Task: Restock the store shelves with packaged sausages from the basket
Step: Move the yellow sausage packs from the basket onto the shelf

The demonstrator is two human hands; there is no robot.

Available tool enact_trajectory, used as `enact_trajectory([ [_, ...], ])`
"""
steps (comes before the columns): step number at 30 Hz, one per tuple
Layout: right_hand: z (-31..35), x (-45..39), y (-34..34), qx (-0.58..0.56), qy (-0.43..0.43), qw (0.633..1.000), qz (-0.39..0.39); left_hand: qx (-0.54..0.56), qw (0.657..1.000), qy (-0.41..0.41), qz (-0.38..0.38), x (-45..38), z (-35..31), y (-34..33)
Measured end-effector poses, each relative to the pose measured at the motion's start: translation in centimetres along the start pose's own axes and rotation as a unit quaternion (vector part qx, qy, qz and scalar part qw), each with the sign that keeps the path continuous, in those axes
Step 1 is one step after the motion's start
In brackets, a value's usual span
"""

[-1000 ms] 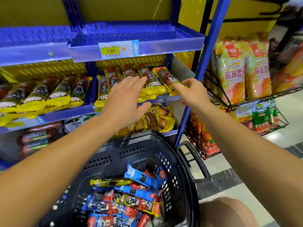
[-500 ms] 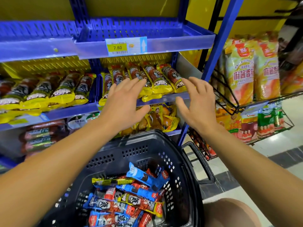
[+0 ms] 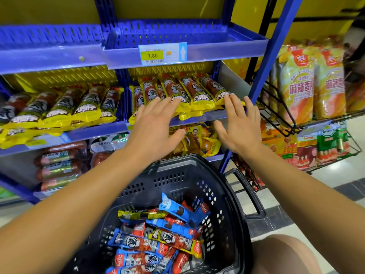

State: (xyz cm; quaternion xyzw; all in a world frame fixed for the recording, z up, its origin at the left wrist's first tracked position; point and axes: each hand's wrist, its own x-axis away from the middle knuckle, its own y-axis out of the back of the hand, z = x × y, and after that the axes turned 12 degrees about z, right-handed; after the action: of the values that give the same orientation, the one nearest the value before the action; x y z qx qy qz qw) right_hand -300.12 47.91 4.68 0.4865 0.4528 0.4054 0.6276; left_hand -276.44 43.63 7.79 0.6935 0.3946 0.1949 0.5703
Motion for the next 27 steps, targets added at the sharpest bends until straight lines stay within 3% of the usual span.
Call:
enact_trajectory([
  [7,0.1,-0.4,0.7,-0.003,-0.005,1.000,0.026,0.000,1.000,0.002,0.003,1.3,0.1,-0.4],
  [13,0.7,4.7,-0.4,-0.023,0.040,0.999,0.005,0.030,0.999,0.001,0.022,4.3,0.6,-2.4],
  [20,3.6,12.2,-7.2,-0.036,0.132,0.980,0.143,0.054,0.990,0.044,0.122,10.3,2.3,-8.8],
  [27,6.0,14.5,-15.7,-0.024,0.161,0.938,0.306,0.069,0.963,0.144,0.218,16.7,5.9,-15.0],
])
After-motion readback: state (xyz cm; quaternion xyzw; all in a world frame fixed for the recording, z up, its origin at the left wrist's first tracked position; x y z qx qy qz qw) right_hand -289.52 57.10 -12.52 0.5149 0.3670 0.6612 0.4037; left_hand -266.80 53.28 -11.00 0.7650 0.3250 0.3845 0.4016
